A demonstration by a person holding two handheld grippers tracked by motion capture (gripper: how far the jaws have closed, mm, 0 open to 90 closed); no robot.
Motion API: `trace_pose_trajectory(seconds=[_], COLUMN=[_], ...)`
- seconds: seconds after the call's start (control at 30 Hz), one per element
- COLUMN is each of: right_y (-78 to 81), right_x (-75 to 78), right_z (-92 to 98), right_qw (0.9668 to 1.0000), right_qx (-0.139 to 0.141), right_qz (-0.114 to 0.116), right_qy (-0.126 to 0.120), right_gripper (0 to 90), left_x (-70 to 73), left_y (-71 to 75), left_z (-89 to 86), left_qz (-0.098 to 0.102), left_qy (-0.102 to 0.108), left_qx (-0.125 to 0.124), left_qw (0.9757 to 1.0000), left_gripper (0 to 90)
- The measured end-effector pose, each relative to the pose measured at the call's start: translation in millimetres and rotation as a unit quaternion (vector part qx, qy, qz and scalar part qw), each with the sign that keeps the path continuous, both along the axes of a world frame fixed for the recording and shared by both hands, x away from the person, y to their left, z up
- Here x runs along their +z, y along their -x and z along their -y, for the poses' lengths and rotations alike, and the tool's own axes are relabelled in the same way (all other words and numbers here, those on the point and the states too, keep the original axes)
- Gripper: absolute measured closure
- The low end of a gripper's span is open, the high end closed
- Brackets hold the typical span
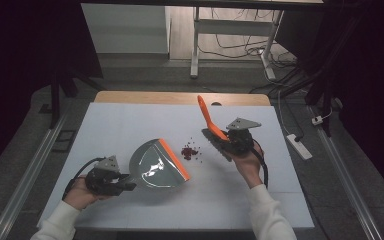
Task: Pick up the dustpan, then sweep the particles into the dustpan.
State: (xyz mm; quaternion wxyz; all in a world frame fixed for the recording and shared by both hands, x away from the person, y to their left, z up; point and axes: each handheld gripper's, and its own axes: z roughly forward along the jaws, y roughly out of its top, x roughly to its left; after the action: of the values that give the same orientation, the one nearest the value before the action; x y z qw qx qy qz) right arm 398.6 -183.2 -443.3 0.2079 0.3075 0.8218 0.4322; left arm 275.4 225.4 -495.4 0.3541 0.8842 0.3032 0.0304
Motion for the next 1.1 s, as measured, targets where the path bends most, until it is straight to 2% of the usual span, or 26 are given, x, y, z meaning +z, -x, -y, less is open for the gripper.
trace_pose_trajectory(seconds=[0.3,0.5,1.03,1.1], right_y=[-6.3,-15.3,-23.6,-25.5], right_x=[-3.8,-14.6,-26.3,-30.2], right_z=[-17.6,-28.2,-36.7,-40.2], right_qw=[0.9998,0.9994,0.9988,0.9984], right_qx=[0.015,0.02,0.018,0.02], right_qz=[-0.001,-0.008,-0.016,-0.017], right_qy=[0.011,0.027,0.043,0.05], right_gripper=[70.0,70.0,69.9,70.0], left_x=[-1.8,-3.9,-10.2,-10.6], left_y=[-2.7,-3.9,-9.0,-9.2], left_z=[-0.1,0.2,0.6,1.4], left_qz=[-0.007,-0.011,-0.028,-0.03], left_qy=[-0.008,-0.01,-0.019,-0.02], left_qx=[0.006,0.009,0.021,0.02], left_qw=[0.9999,0.9999,0.9992,0.9992], left_gripper=[61.8,61.8,61.7,61.7])
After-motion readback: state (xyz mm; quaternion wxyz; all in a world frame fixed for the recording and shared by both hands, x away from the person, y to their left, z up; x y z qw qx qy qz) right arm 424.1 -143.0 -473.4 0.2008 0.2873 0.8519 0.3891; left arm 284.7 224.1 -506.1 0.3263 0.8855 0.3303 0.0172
